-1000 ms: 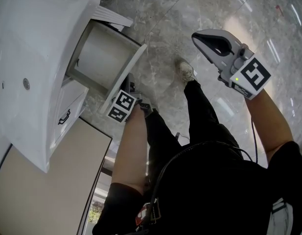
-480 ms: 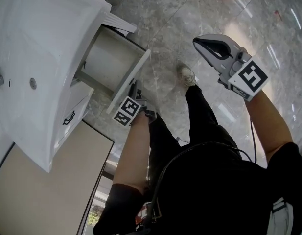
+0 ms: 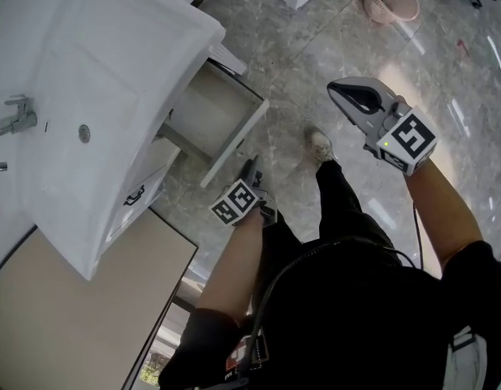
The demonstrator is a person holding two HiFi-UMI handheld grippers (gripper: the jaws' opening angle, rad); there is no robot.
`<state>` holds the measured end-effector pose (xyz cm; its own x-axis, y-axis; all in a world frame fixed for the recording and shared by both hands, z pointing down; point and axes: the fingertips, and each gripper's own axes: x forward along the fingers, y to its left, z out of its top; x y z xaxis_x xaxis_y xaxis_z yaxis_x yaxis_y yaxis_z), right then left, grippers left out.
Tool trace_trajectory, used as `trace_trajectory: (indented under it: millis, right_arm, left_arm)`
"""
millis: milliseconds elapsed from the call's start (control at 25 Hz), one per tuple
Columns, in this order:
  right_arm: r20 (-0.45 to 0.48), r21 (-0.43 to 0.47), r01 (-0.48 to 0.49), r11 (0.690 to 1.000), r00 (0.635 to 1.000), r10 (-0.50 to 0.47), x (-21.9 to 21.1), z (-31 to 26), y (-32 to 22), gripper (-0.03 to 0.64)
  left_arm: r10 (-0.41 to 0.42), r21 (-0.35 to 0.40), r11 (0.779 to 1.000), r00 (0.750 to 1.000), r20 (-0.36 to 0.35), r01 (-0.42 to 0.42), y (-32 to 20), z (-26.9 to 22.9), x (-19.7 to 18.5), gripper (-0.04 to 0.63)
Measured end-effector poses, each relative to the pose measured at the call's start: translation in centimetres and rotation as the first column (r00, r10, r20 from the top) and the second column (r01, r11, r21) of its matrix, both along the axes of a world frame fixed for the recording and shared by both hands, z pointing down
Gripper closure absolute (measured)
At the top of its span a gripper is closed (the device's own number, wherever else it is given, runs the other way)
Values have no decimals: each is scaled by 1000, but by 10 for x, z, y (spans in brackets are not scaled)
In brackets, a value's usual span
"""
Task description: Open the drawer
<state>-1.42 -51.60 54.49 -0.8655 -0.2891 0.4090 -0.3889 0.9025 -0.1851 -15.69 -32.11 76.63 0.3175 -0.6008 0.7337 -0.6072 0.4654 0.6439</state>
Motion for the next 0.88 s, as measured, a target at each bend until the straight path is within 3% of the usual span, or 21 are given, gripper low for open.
trace_trajectory:
  millis: [200,480,680,880]
  right_arm:
    - [-12,16,12,1000,1000,-12,-11,-24,4,623]
    - [-32,26,51,998,998,-50,-37,-56,14,623]
    - [-58,45,100,994,994,-97,-67,-85,19,623]
    - [-63,43,180,983,982,-177,-114,-113,36,623]
  left_arm:
    - [48,59,997,999,-8,-47,3,-45,0,459]
    - [89,220,971,996,10,-89,3,-137,-19,459]
    - [65,335,939,997,38,-74,2,-207,-55,459]
    - [0,458,887,994,107,-49,5,-282,-111,459]
